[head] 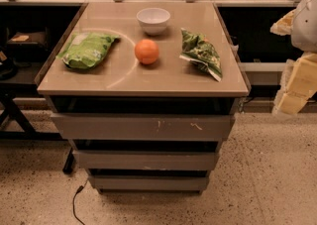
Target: Open bottom drawer
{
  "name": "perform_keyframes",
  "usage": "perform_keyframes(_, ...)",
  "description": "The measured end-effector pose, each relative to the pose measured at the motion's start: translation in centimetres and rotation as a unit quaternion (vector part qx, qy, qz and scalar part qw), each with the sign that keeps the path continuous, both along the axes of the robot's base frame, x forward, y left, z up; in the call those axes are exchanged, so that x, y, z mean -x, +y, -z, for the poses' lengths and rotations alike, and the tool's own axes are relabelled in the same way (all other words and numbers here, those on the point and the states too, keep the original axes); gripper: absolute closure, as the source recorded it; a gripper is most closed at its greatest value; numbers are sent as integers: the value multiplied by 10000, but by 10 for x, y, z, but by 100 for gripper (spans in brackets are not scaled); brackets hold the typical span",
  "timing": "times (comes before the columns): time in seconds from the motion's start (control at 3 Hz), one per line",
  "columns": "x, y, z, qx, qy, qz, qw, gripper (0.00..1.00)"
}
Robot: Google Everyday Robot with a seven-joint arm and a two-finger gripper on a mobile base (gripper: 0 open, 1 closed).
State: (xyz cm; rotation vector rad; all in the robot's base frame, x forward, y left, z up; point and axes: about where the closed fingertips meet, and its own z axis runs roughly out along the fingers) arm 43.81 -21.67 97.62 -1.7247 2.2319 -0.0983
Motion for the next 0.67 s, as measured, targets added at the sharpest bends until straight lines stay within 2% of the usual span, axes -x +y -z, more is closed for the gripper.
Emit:
perform_keyframes(0.33, 0, 0, 0, 0, 0, 0, 10000, 0)
perform_keyframes(0.67, 7, 6, 17, -125, 33, -23, 9999, 0)
